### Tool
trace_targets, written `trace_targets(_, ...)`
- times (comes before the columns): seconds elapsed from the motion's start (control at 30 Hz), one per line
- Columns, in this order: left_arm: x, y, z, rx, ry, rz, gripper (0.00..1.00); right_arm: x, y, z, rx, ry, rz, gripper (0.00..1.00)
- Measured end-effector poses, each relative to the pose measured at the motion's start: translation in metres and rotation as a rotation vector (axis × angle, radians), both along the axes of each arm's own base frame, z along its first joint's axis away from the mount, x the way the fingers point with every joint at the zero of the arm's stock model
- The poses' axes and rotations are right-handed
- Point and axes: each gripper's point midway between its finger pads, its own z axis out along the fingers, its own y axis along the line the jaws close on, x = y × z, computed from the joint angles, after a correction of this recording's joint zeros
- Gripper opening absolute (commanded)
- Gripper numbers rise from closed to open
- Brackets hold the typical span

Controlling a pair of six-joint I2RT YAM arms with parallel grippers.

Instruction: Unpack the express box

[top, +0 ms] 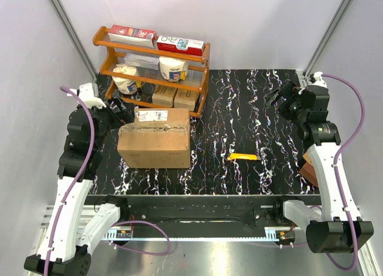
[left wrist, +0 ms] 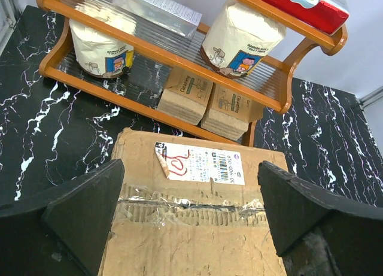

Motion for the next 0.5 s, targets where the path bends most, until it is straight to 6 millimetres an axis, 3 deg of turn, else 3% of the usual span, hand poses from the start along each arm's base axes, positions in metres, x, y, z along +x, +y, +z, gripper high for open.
trace_targets(0.27,0.0,-0.002,-0.002,-0.005,0.002,-0.008,0.99,-0.004,0.012,-0.001,-0.009,0.002,0.093,1.0)
trace_targets(0.5,0.001,0.007,-0.03,0.014,0.093,0.045,0.99,0.0,0.045,-0.017,0.045,0.062,0.25,0.96)
